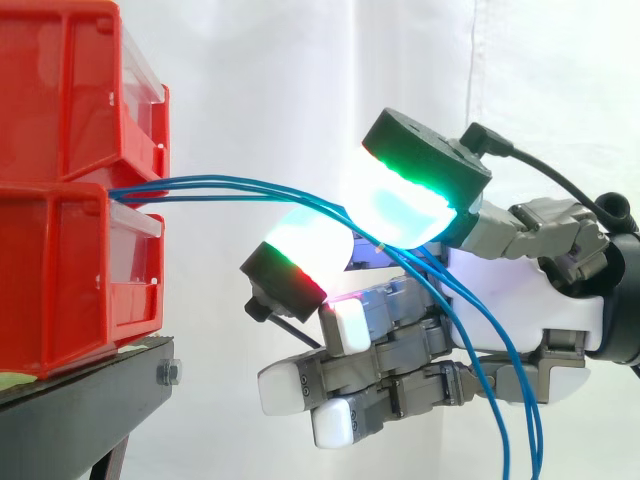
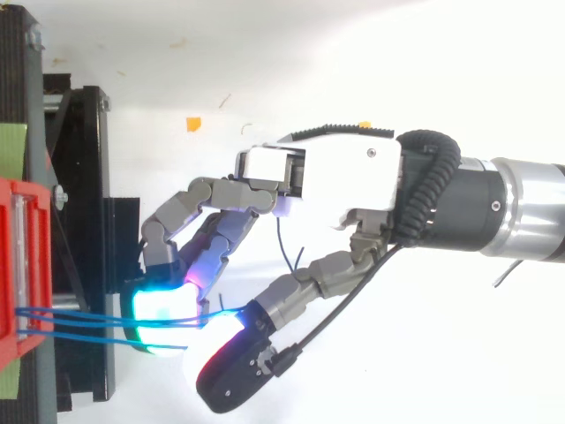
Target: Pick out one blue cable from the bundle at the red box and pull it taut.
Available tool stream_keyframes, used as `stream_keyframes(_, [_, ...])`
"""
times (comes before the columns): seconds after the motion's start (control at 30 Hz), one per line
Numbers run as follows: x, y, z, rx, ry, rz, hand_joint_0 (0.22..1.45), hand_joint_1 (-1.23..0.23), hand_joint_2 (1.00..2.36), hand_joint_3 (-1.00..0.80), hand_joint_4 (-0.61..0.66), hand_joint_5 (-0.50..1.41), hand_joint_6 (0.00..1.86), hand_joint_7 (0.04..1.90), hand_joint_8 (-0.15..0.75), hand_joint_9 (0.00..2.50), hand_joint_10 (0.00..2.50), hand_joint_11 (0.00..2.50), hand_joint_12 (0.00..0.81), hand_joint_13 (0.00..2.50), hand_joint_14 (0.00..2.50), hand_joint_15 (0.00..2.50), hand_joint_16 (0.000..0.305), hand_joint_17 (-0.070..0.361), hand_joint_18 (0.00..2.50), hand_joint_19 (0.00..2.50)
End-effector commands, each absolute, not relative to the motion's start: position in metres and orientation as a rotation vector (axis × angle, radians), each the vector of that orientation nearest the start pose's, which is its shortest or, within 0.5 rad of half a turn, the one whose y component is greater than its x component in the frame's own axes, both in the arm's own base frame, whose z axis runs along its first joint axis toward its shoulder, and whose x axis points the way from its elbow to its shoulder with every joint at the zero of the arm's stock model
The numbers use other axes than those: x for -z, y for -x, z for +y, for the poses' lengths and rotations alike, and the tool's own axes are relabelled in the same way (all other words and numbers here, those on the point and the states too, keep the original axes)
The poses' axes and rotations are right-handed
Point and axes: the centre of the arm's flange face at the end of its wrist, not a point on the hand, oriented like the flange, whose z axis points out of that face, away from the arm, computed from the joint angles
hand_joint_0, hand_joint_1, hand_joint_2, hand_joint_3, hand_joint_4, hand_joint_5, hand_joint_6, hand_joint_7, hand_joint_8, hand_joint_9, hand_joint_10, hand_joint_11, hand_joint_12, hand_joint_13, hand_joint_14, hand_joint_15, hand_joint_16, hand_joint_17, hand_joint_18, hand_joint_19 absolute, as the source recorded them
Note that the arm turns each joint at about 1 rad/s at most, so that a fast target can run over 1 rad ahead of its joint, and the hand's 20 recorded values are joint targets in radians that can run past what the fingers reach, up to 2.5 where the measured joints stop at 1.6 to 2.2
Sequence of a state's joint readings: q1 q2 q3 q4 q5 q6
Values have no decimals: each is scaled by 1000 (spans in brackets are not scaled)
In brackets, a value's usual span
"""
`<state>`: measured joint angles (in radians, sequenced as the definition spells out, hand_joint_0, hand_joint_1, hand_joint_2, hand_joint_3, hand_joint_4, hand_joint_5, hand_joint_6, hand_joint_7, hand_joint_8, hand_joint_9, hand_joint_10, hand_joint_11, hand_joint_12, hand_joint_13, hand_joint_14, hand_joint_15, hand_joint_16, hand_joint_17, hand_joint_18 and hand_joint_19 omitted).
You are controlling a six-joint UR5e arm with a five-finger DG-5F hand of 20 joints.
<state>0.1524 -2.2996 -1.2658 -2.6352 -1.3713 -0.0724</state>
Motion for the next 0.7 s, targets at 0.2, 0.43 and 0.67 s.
stream_keyframes(0.2, [-226, -761, -38, -1157, -1126, 1148, 541, -852, 1000, -500, 142, -142, 897, 991, 250, 1085, 22, 590, 320, 811, 10, 228, 44, 100, 715, 461])
stream_keyframes(0.43, [-229, -761, -40, -1142, -1118, 1149, 502, -709, 1000, -500, 130, -122, 872, 1018, 256, 1138, 22, 591, 327, 830, 9, 219, 46, 105, 735, 470])
stream_keyframes(0.67, [-228, -761, -42, -1127, -1110, 1162, 633, -756, 1000, -500, 64, -109, 863, 1108, 241, 1142, 21, 582, 306, 835, 10, 236, 42, 94, 712, 492])
